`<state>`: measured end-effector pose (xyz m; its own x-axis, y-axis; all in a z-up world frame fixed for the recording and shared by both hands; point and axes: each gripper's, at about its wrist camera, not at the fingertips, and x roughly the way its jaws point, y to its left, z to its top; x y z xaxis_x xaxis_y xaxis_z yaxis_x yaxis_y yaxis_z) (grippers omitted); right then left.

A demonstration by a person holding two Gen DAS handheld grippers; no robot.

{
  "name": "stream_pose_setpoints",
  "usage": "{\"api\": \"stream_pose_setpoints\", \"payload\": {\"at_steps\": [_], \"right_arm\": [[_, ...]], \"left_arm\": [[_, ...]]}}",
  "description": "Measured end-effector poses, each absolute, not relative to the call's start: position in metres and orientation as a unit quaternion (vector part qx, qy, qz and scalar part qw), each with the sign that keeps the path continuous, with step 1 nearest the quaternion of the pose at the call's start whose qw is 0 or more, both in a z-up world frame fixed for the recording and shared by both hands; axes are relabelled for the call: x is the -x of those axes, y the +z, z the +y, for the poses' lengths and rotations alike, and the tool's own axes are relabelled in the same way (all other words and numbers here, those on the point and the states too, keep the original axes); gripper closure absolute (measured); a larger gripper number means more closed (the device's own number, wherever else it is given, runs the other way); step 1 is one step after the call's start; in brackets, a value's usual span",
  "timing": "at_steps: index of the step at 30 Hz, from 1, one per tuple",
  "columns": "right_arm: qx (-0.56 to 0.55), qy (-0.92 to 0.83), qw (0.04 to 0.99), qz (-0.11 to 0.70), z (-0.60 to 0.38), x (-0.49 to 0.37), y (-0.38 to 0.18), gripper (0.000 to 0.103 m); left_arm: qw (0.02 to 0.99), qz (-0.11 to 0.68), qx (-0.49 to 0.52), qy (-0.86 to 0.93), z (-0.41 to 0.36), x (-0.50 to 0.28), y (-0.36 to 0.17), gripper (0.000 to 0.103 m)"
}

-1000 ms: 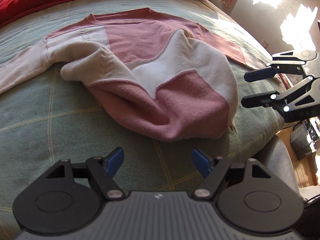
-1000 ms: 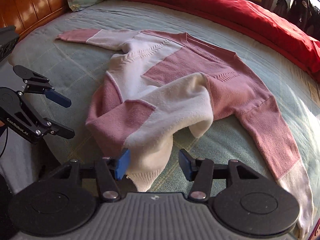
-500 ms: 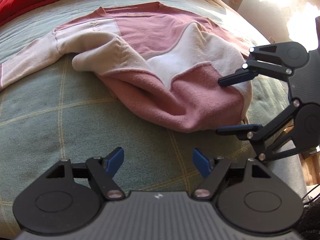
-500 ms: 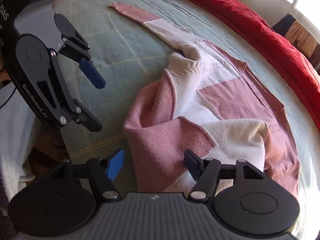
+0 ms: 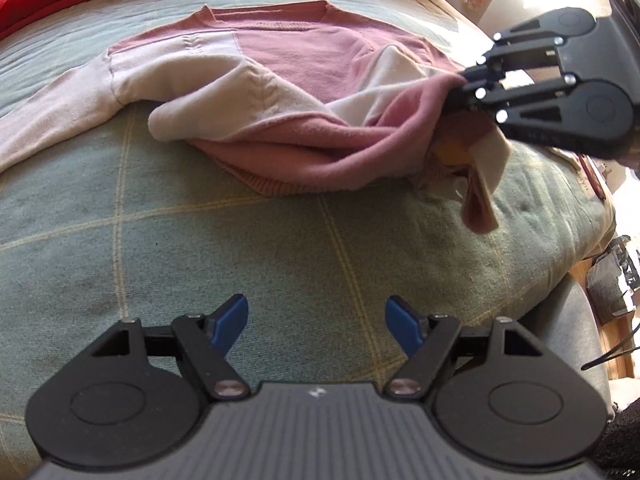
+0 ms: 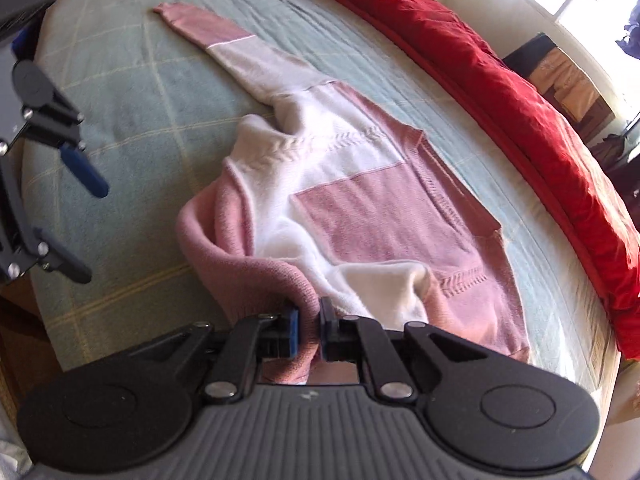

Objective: Fold clothes

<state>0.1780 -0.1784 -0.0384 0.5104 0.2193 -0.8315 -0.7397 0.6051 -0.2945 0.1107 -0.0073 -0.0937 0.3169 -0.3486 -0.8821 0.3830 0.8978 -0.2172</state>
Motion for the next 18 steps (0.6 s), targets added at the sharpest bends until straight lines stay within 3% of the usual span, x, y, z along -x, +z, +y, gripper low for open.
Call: {"api": "stream_pose_setpoints", "payload": {"at_steps": [7, 13, 18], "right_arm": [[0.19, 0.226, 0.852, 0.432, -0.228, -0.262, -0.042, 0.09], [0.131, 0.179, 0.86, 0.46, -0.253, -0.298, -0.081, 0.079], [0.113, 0.182, 0.866, 0.451, -0.261, -0.291, -0.075, 0.059]], "left_arm": [[0.809, 0.542, -0.009, -0.227, -0.01, -0.118, -0.096, 0.027], [0.812, 0.54, -0.007, -0.22, -0.008, -0.132, -0.1, 0.027], [0.831, 0.513, -0.009, -0.214, 0.0, -0.156, -0.099, 0.027]]}}
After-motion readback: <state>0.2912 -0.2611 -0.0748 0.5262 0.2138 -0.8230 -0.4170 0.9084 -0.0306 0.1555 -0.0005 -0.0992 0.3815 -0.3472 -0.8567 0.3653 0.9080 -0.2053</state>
